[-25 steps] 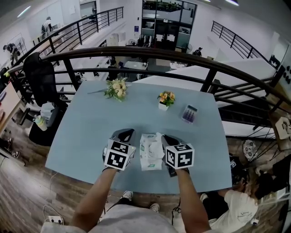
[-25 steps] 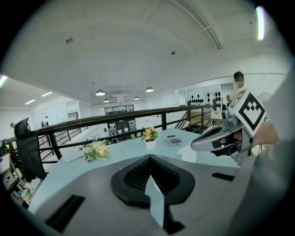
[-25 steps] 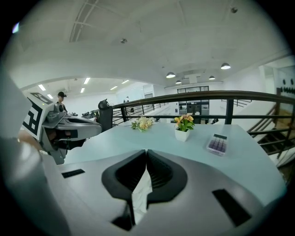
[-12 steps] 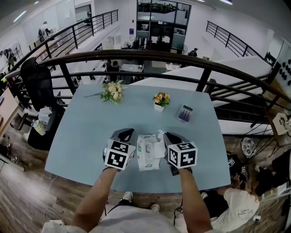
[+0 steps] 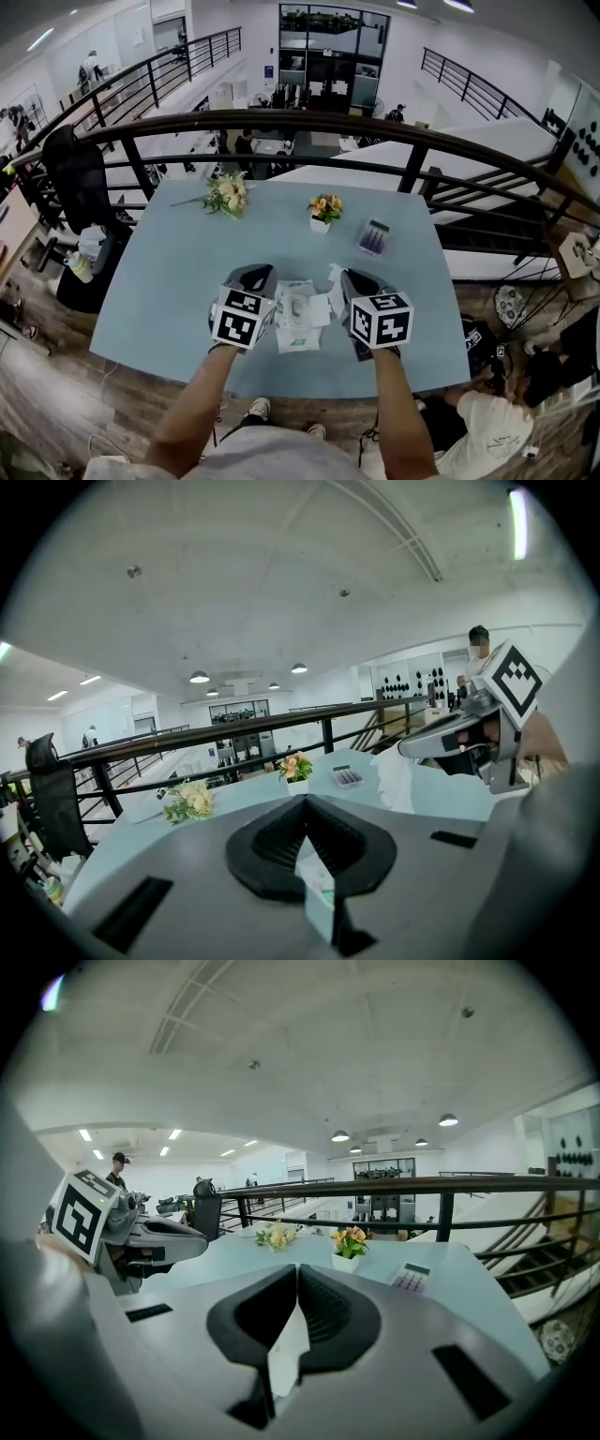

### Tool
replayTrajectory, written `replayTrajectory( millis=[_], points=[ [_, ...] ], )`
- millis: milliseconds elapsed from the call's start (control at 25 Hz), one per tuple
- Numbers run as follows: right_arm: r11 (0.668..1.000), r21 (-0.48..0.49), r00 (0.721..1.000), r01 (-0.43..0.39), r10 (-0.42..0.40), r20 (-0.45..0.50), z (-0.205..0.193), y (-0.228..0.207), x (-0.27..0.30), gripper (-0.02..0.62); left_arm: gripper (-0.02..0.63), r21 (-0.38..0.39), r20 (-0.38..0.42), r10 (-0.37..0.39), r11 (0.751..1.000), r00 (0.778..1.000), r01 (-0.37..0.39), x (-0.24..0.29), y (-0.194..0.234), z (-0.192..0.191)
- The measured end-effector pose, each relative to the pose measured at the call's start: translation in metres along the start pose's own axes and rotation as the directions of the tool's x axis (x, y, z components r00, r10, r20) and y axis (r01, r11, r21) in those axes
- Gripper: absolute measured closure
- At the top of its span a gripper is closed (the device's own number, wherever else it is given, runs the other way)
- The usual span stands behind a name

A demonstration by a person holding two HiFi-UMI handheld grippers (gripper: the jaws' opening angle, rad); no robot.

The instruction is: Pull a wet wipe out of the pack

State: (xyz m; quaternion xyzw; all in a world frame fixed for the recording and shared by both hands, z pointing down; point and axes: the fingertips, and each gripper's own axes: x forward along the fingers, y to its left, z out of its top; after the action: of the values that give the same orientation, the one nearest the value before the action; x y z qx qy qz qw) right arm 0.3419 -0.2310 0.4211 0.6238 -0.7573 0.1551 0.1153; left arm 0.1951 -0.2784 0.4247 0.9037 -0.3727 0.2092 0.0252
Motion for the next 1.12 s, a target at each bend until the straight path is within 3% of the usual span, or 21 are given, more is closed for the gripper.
replayTrajectory(
  millis=[1120],
  points=[
    [0.998,-0.049,0.994,-0.046,0.05,0.095,0.006,-0.028,-0.042,0.583,0.612,-0.041,0.0,0.15,0.988,0.989,-0.15,-0.032,-0.014,-0.007]
  ],
)
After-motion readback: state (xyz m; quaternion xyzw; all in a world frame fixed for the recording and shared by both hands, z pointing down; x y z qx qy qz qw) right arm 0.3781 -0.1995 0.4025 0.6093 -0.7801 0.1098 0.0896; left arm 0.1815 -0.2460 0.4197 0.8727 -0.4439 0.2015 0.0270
